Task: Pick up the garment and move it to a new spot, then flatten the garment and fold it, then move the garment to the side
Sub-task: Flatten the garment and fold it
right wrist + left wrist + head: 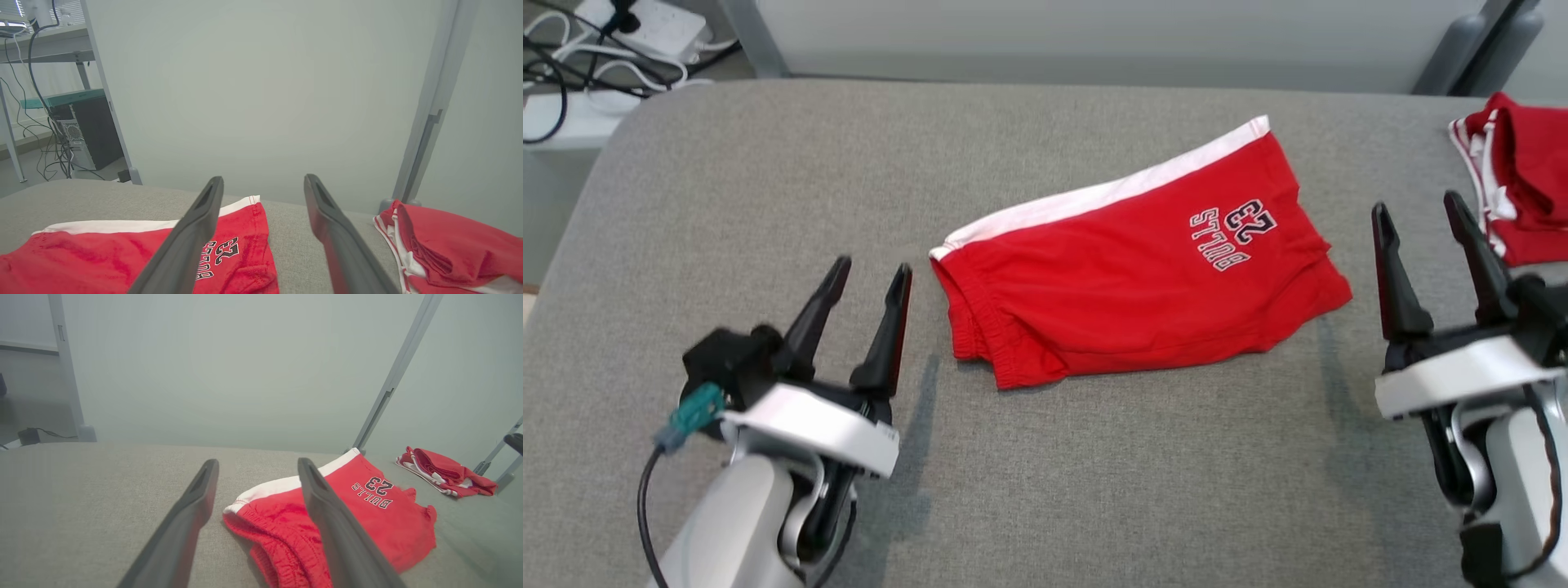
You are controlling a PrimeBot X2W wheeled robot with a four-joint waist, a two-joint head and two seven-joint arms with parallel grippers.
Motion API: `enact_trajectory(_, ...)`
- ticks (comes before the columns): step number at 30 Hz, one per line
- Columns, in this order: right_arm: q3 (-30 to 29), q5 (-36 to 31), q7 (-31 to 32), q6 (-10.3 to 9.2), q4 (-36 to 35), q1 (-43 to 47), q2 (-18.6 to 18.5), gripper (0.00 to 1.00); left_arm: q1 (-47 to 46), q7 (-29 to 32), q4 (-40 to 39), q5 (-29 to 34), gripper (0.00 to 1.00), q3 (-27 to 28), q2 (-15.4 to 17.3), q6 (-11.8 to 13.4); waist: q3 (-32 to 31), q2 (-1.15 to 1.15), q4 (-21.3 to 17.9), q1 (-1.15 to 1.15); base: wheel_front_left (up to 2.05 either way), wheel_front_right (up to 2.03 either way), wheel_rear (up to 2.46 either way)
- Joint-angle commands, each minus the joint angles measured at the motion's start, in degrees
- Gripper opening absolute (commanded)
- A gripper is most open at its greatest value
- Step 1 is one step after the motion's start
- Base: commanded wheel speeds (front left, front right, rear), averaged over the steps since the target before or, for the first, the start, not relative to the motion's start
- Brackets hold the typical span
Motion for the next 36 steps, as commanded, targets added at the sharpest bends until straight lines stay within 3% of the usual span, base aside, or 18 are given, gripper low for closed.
enact_trajectory(1, 0.2, -0.6, -0.6, -0.19, -2.9, 1.8, 0.6, 1.0, 0.9, -0.6, -1.8, 0.9, 1.0, 2.7, 1.1, 0.4, -1.9, 0.0, -0.8, 0.0, 0.0, 0.0, 0.0)
enact_trajectory(18, -5.3, 0.1, -0.6, -0.19, -14.0, 22.8, 5.8, 1.0, 16.3, -0.6, -7.4, 9.4, 1.0, 10.3, -3.4, -2.6, -10.3, 0.0, -2.8, 0.0, 0.0, 0.0, 0.0)
enact_trajectory(36, -5.4, 1.3, -0.6, -0.19, -17.7, 30.8, 7.2, 1.0, 22.2, -0.6, -8.2, 15.9, 1.0, 14.7, -6.4, -4.1, -13.2, 0.0, -2.7, 0.0, 0.0, 0.0, 0.0)
